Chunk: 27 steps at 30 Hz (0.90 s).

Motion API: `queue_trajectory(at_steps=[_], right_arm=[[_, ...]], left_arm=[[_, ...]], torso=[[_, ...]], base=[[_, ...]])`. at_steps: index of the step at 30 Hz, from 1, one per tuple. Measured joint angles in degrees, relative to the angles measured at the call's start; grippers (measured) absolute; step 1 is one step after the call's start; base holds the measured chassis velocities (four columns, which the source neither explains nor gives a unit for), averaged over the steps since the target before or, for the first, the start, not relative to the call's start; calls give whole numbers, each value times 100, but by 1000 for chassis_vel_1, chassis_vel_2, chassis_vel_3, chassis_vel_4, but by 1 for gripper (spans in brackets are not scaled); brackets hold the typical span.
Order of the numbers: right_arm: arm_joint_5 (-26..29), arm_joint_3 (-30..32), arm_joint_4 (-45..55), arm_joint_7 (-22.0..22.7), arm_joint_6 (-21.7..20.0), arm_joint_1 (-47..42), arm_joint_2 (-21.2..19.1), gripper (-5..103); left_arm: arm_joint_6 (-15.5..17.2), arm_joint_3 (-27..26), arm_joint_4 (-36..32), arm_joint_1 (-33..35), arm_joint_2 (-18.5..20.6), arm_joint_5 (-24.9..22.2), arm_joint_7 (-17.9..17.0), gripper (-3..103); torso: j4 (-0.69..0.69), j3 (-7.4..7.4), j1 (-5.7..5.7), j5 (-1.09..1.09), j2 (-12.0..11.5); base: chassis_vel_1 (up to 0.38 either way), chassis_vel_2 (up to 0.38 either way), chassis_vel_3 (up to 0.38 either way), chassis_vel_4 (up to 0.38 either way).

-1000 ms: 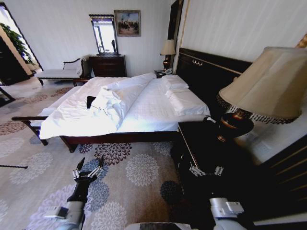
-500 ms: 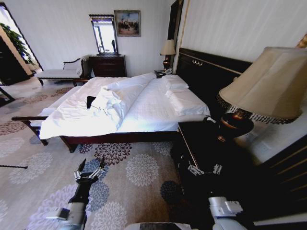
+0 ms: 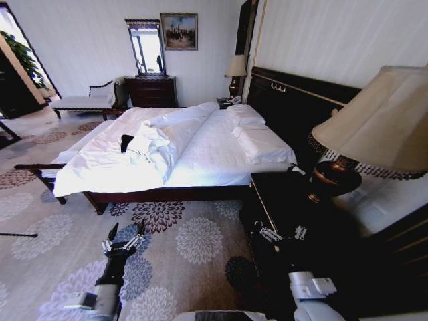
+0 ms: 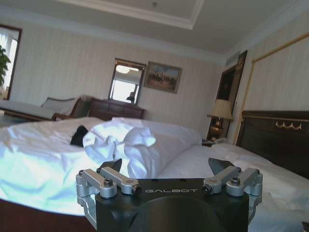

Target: Fold the clothes on the bed.

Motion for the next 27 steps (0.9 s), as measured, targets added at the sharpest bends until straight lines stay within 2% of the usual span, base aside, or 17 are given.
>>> queue_trajectory(at_steps=[11, 27], right_arm=[[108, 86, 82, 45, 59, -157, -56, 100], [20, -41, -39, 44, 87, -96, 101, 100]], left_arm=[[-61, 31, 14, -77, -17, 17, 16, 100], [51, -52, -14, -152, 86, 40, -164, 100]], torso=[[-1, 0, -1, 0, 0], [0, 0, 0, 0, 0]], base=[[-70, 67, 75, -75], [-92, 100, 99, -101]])
